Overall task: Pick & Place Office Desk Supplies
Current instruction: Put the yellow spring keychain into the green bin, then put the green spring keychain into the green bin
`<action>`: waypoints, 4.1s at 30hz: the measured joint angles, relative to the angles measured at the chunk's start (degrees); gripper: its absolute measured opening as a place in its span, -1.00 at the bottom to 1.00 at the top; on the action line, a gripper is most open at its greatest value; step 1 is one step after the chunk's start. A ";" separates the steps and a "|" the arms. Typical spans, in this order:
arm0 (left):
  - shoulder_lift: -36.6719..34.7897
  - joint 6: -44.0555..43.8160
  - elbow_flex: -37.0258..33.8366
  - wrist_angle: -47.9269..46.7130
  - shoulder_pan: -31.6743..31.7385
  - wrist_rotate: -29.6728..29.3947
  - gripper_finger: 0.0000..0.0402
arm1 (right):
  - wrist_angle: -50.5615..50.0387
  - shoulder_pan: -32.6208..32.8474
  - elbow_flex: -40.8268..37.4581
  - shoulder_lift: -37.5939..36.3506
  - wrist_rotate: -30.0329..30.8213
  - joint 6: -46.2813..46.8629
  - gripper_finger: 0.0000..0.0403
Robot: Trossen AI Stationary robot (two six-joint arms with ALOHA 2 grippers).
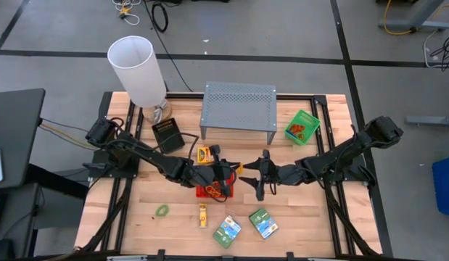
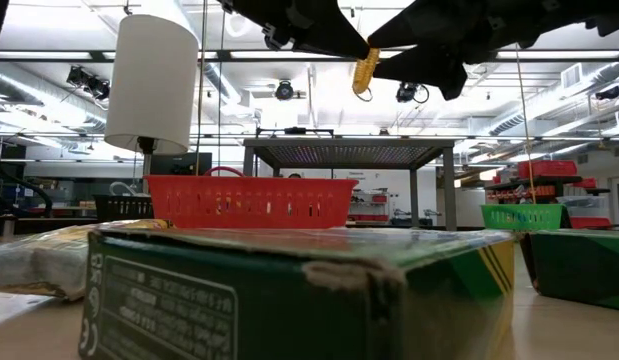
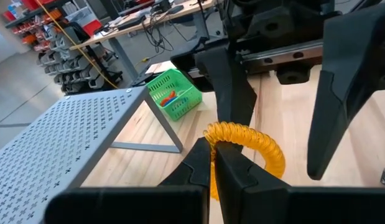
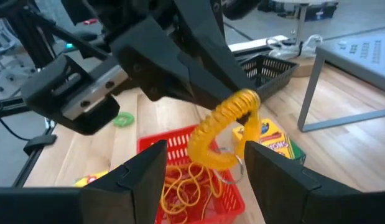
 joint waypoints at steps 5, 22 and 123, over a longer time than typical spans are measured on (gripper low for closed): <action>-0.01 0.00 0.00 0.28 0.03 -0.01 -0.96 | 0.05 -1.10 0.00 0.00 -0.39 -0.07 0.11; 0.00 0.15 0.00 0.58 0.03 2.10 -0.96 | -0.51 -1.08 0.00 0.00 1.20 -0.91 -0.92; -0.80 -15.25 0.00 -32.68 -13.08 2.95 -0.13 | -59.73 -9.75 0.04 -0.22 15.87 28.90 -0.03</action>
